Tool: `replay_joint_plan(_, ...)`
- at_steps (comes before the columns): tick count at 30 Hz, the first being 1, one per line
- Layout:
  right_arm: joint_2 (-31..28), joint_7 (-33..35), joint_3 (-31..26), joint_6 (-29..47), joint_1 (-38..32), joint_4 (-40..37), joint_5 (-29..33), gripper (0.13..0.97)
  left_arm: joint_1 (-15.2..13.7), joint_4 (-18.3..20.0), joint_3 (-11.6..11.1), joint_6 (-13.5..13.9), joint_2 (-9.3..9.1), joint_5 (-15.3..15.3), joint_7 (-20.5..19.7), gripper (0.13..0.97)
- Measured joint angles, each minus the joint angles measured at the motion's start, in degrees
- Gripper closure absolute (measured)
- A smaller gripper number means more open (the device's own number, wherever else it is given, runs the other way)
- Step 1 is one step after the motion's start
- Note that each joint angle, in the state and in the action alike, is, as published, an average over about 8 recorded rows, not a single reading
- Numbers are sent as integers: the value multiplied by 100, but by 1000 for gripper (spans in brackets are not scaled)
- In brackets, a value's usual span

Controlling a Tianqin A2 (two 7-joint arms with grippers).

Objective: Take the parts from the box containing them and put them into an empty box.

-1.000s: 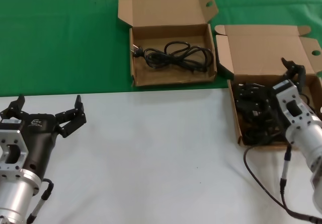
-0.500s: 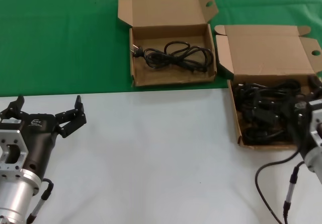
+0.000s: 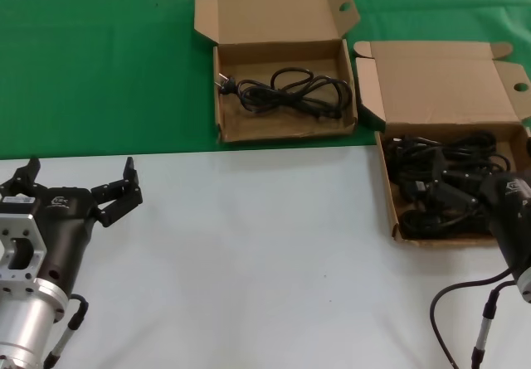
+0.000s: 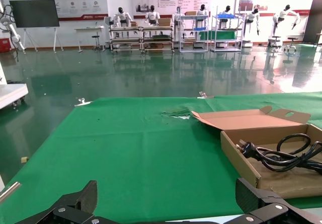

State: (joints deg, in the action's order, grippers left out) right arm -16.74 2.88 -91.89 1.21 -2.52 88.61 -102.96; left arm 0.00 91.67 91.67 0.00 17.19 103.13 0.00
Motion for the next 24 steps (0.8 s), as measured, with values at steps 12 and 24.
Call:
replay_joint_plan(12,0,-2,0,-1,2,2,0,129,0,0,0,0,0,0,2,132)
replay_joint_plan(24,0,-2,0,-1,2,2,0,129,0,0,0,0,0,0,1,132)
